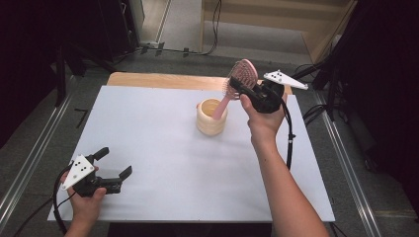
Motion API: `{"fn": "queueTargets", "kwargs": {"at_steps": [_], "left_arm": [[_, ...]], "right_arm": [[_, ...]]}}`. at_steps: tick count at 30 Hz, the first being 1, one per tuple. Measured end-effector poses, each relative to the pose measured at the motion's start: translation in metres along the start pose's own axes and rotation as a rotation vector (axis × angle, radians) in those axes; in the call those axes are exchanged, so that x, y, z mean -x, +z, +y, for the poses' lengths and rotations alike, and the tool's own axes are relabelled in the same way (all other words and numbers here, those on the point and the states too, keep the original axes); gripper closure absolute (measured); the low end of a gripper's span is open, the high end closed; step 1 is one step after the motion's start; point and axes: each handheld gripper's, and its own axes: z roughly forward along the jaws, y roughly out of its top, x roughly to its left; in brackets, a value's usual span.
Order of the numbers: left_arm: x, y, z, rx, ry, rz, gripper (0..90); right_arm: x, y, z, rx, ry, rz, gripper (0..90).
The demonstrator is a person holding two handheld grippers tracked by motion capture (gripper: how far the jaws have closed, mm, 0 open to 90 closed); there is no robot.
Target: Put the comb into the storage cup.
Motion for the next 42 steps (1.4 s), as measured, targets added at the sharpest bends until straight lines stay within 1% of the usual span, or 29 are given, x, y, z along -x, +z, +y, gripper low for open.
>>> {"fn": "queueTargets", "kwargs": {"at_steps": [4,10,17,22,25,31,32,34,39,42], "left_arm": [[0.0,0.0,0.0,0.0,-0.001,0.002,0.0],[0.0,0.0,0.0,0.002,-0.002,0.002,0.0],[0.0,0.0,0.0,0.002,-0.002,0.0,0.0],[0.0,0.0,0.0,0.003,-0.001,0.0,0.0],[0.0,0.0,0.0,0.002,-0.001,0.0,0.0],[-0.001,0.0,0.0,0.003,-0.002,0.002,0.0],[-0.001,0.0,0.0,0.003,-0.002,0.002,0.0],[-0.001,0.0,0.0,0.003,-0.002,0.002,0.0],[-0.001,0.0,0.0,0.006,-0.002,-0.001,0.0],[-0.001,0.0,0.0,0.006,-0.002,-0.003,0.0]], "right_arm": [[0.002,0.002,0.001,0.002,0.011,0.0,62.3],[0.003,0.007,0.007,0.003,0.012,-0.002,62.3],[0.001,0.017,0.012,-0.001,0.004,-0.011,62.3],[0.003,0.022,0.014,0.003,-0.009,-0.019,62.3],[0.007,0.025,0.013,-0.001,0.005,-0.03,62.3],[0.015,0.034,0.01,-0.01,0.015,-0.047,62.3],[0.015,0.036,0.009,-0.017,0.022,-0.047,62.3],[0.015,0.038,0.007,-0.021,0.013,-0.049,62.3],[0.014,0.045,0.002,-0.037,0.018,-0.051,62.3],[0.013,0.05,-0.003,-0.049,0.011,-0.049,62.2]]}}
